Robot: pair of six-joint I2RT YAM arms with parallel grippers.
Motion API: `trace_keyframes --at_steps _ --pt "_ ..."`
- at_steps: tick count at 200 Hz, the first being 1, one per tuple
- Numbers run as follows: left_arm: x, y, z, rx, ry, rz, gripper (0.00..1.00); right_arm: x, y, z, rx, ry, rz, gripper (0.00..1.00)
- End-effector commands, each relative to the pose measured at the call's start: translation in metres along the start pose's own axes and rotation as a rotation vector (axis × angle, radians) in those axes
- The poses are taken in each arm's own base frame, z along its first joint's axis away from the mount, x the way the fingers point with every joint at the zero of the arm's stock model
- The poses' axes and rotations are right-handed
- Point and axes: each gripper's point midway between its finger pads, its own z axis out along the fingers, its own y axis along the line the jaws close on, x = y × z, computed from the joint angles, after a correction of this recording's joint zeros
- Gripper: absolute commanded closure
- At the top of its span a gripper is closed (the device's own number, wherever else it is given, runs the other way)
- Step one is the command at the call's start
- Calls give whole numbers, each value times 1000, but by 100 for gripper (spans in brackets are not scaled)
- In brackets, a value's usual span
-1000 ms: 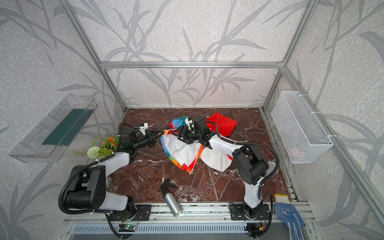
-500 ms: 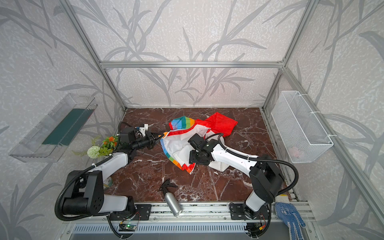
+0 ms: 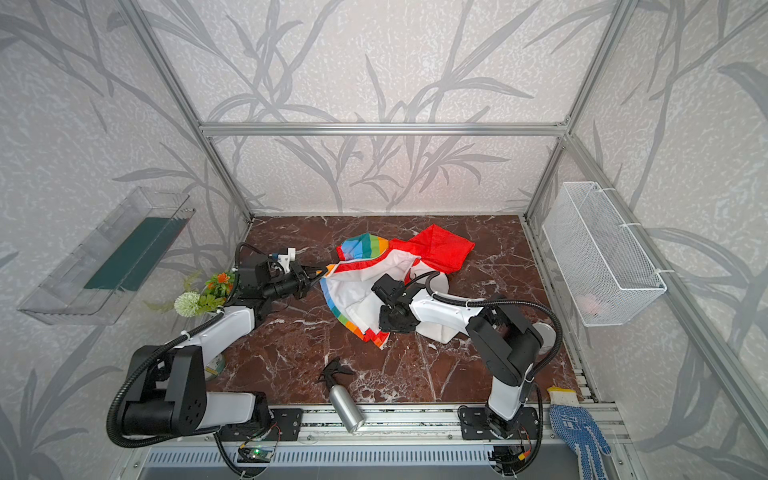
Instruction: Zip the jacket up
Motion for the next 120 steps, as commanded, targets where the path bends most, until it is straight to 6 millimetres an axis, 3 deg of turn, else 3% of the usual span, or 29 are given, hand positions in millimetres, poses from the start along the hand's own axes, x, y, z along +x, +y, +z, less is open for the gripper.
trace_keyframes --at_steps 1,25,39,44,75,104,120 --pt "1 -10 -3 16 -4 30 100 -6 -3 2 19 -21 -1 70" --pt "0 -14 -6 19 -14 40 100 -11 1 -14 2 -47 -25 100" --pt "-2 -18 -7 20 -24 48 100 -13 -10 -32 41 -70 -25 100" --pt "-3 -20 -7 21 -25 52 100 -15 -14 -47 45 -90 -23 100" --pt "-7 -29 -7 27 -44 61 100 -15 -57 -101 45 -132 34 100" --pt "0 -48 5 68 -58 83 100 -20 -93 -155 35 -195 69 100" --pt "6 -60 13 92 -61 100 100 -28 -104 -185 60 -205 73 100"
